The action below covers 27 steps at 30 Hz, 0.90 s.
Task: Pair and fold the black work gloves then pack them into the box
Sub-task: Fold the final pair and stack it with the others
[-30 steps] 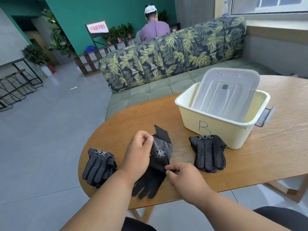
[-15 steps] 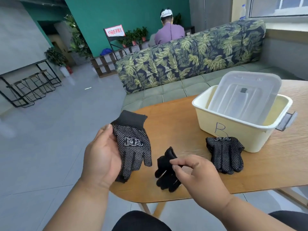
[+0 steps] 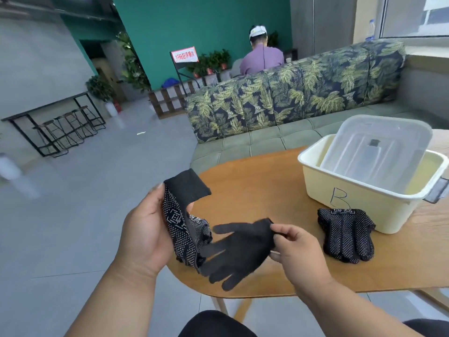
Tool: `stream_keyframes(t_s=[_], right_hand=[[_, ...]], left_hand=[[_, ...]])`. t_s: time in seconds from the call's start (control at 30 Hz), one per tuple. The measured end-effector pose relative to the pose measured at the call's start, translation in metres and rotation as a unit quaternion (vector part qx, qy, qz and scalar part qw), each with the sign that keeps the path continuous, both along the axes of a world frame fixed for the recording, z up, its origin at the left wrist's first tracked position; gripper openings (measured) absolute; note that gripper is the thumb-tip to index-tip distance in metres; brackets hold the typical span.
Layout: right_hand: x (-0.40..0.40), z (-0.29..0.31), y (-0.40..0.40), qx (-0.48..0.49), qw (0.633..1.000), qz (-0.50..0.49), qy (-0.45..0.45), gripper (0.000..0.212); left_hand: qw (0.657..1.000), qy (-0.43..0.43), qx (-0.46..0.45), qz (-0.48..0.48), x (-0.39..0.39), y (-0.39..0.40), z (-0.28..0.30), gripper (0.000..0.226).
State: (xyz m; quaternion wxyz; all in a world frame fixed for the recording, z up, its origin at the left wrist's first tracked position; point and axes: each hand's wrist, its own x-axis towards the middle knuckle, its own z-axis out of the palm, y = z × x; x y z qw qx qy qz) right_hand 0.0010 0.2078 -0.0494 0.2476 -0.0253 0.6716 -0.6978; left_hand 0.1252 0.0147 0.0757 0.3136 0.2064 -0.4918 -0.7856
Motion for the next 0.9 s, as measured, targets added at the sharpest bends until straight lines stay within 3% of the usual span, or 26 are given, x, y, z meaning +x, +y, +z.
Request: stream_keyframes(t_s=[0.07, 0.17, 0.3, 0.5, 0.67, 0.8, 0.9], right_hand=[[-0.011, -0.03, 0.01, 0.105, 0.994, 0.015, 0.005, 0.035], [-0.023, -0.061, 0.018, 0.177, 0.983, 0.041, 0.028, 0.06], [-0.012, -0.035, 0.02, 0.251, 0.959, 0.054, 0.119, 0.052], [-0.005, -0.031, 0.021, 0.329, 0.919, 0.086, 0.199, 0.06], [-0.001, -0.027, 0.024, 0.348, 0.904, 0.102, 0.225, 0.068], [0.008, -0.019, 0.027, 0.359, 0.87, 0.099, 0.324, 0.057], [0.01, -0.016, 0.027, 0.262, 0.881, 0.102, 0.381, 0.058]], left_hand=[[1.0, -0.013, -0.016, 0.008, -0.005, 0.002, -0.008, 0.05], [0.999, -0.025, -0.022, 0.002, -0.015, 0.008, -0.021, 0.054], [0.999, -0.029, -0.017, -0.009, -0.027, 0.014, -0.036, 0.043], [0.998, -0.043, -0.035, -0.007, -0.033, 0.01, -0.05, 0.021], [0.997, -0.064, -0.038, -0.032, -0.036, 0.013, -0.058, 0.007], [0.995, -0.087, -0.041, -0.038, -0.038, 0.019, -0.067, 0.011], [0.992, -0.105, -0.046, -0.052, -0.04, 0.023, -0.073, 0.011]])
